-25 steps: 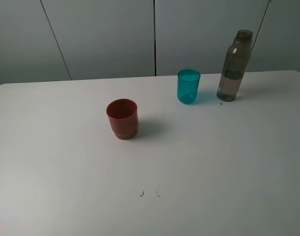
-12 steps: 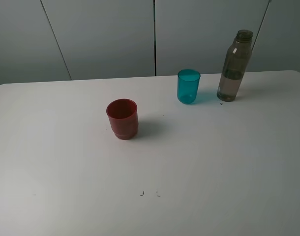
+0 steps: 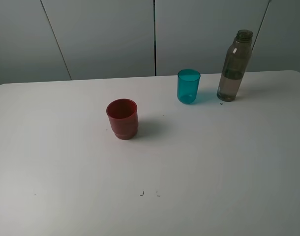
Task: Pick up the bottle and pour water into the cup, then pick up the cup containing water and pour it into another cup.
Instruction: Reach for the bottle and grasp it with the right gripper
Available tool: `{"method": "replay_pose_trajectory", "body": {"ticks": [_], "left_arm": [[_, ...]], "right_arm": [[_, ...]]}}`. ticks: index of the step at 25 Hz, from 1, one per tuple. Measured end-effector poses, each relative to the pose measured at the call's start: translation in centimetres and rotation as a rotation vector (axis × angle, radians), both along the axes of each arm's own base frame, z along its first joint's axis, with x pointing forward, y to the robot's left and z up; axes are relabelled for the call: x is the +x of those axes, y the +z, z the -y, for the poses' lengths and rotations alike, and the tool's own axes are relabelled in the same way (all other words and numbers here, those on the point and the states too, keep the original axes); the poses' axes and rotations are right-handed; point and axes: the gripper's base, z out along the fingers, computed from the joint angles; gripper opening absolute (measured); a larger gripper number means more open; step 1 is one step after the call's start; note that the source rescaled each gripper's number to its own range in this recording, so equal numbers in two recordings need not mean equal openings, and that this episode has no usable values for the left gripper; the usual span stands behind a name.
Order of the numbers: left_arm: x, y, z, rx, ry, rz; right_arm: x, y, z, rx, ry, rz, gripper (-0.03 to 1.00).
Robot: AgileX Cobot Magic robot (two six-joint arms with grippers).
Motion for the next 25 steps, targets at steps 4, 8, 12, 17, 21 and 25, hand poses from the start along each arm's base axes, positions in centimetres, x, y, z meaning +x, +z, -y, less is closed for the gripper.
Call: {"method": "replay_pose_trajectory", "body": {"ticks": [4, 8, 12, 17, 21, 25], "left_arm": [[0.0, 0.0, 0.0, 0.000, 0.000, 0.000], [0.0, 0.0, 0.0, 0.000, 0.000, 0.000], [0.0, 0.0, 0.0, 0.000, 0.000, 0.000], [0.0, 0.0, 0.0, 0.000, 0.000, 0.000], [0.0, 0.0, 0.0, 0.000, 0.000, 0.000], [0.0, 0.0, 0.0, 0.002, -0.001, 0.000]], "right_arm": [[2.1, 1.7, -0.2, -0.001, -0.002, -0.050, 1.00], [4.9, 3.0, -0.4, 0.019, -0.006, -0.035, 1.00], [7.9, 3.3, -1.0, 0.057, 0.017, -0.009, 1.00], [11.7, 2.8, -1.2, 0.034, 0.028, -0.020, 1.00], [14.9, 1.4, -1.4, 0.031, 0.024, -0.070, 1.00], [17.2, -1.4, -1.5, 0.017, 0.014, -0.158, 1.00]]}}
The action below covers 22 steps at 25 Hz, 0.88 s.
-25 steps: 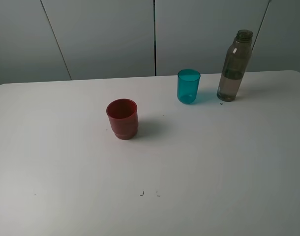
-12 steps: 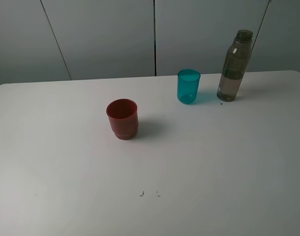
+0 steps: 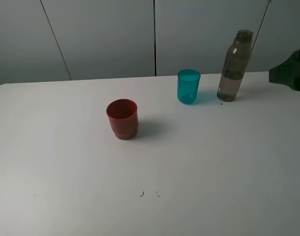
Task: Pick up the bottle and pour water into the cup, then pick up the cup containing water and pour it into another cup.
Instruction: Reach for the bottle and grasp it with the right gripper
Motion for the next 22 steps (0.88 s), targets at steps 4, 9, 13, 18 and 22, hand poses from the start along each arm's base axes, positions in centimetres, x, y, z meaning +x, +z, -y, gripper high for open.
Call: {"method": "replay_pose_trajectory", "body": {"ticks": [4, 9, 13, 18, 22], "left_arm": [[0.0, 0.0, 0.0, 0.001, -0.001, 0.000], [0.0, 0.0, 0.0, 0.001, -0.001, 0.000], [0.0, 0.0, 0.0, 0.001, -0.001, 0.000], [0.0, 0.0, 0.0, 0.001, -0.001, 0.000], [0.0, 0.0, 0.0, 0.001, -0.001, 0.000]], "right_arm": [[1.0, -2.8, 0.1, -0.015, -0.014, -0.056, 1.00], [1.2, -5.7, 0.3, -0.029, -0.042, -0.064, 1.00], [1.4, -7.1, 0.6, -0.055, -0.055, -0.038, 1.00], [1.8, -9.1, 0.7, -0.071, -0.069, -0.050, 1.00], [2.8, -10.0, 0.0, -0.072, -0.053, -0.027, 1.00]]}}
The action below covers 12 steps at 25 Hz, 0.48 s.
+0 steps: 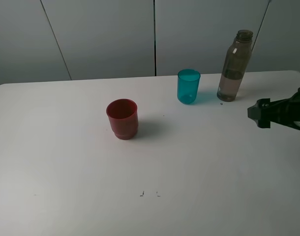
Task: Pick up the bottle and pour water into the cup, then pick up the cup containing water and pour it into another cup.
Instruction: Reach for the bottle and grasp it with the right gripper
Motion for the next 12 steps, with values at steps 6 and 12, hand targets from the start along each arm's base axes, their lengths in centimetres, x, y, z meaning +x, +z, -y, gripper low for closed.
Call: {"method": "replay_pose_trajectory", "body": {"ticks": [6, 12], "left_arm": [[0.0, 0.0, 0.0, 0.000, 0.000, 0.000], [0.0, 0.0, 0.0, 0.000, 0.000, 0.000]], "right_arm": [[1.2, -2.2, -0.3, -0.019, 0.005, -0.030, 1.00], [2.4, -3.1, -0.4, -0.039, 0.029, 0.048, 1.00]]}}
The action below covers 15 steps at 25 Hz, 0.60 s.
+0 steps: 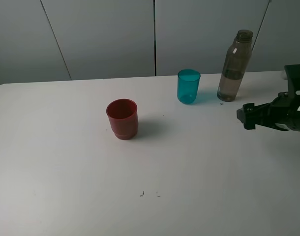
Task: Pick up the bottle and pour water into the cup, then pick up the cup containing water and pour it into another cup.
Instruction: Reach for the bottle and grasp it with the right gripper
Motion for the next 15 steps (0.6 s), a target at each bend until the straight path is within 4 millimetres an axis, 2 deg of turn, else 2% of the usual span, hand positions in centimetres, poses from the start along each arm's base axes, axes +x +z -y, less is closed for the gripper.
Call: {"method": "replay_pose_trajectory", "body": {"ticks": [7, 11, 15], "left_arm": [[0.0, 0.0, 0.0, 0.000, 0.000, 0.000], [0.0, 0.0, 0.0, 0.000, 0.000, 0.000], [0.0, 0.0, 0.0, 0.000, 0.000, 0.000]], "right_arm": [[2.2, -1.3, -0.3, 0.020, 0.012, 0.206, 1.00], [3.7, -2.9, -0.3, 0.017, 0.005, 0.189, 1.00], [5.6, -3.6, 0.1, 0.018, -0.014, 0.201, 1.00]]}}
